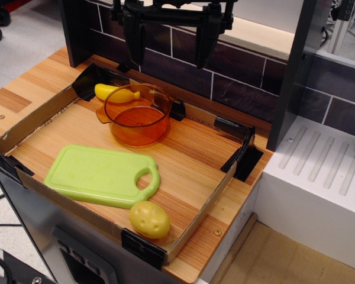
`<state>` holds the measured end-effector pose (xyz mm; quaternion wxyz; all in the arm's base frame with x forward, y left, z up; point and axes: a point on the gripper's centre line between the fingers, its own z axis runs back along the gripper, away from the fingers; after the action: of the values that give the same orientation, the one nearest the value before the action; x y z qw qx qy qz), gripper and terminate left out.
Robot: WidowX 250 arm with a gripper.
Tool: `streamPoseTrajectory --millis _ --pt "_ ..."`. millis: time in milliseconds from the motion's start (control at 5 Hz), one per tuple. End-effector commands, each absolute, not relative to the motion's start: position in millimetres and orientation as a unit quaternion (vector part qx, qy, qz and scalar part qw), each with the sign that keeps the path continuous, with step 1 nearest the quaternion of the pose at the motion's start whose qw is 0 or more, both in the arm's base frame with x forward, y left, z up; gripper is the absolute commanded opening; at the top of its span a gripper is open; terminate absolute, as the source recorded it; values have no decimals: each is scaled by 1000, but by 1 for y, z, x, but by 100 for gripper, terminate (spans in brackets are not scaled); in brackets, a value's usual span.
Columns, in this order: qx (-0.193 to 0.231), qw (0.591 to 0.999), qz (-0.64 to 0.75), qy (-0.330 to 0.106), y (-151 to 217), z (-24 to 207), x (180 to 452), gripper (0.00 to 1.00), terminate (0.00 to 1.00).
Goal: Put potato in pot
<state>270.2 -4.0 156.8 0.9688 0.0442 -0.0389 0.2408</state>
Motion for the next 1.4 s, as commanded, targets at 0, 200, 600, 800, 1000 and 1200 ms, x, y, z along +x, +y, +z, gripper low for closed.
streamPoseTrajectory --millis 0,200,600,800,1000,1200 --pt "44 969 241 -39 -4 157 270 100 0" --pt "33 938 343 -33 -13 146 267 100 0" --pt "-29 838 545 -14 -22 131 253 100 0" --pt "-53 789 612 -35 -28 119 239 100 0" --pt "-47 777 627 -33 -30 100 229 100 0" --pt "-42 770 635 -39 -27 80 226 100 0"
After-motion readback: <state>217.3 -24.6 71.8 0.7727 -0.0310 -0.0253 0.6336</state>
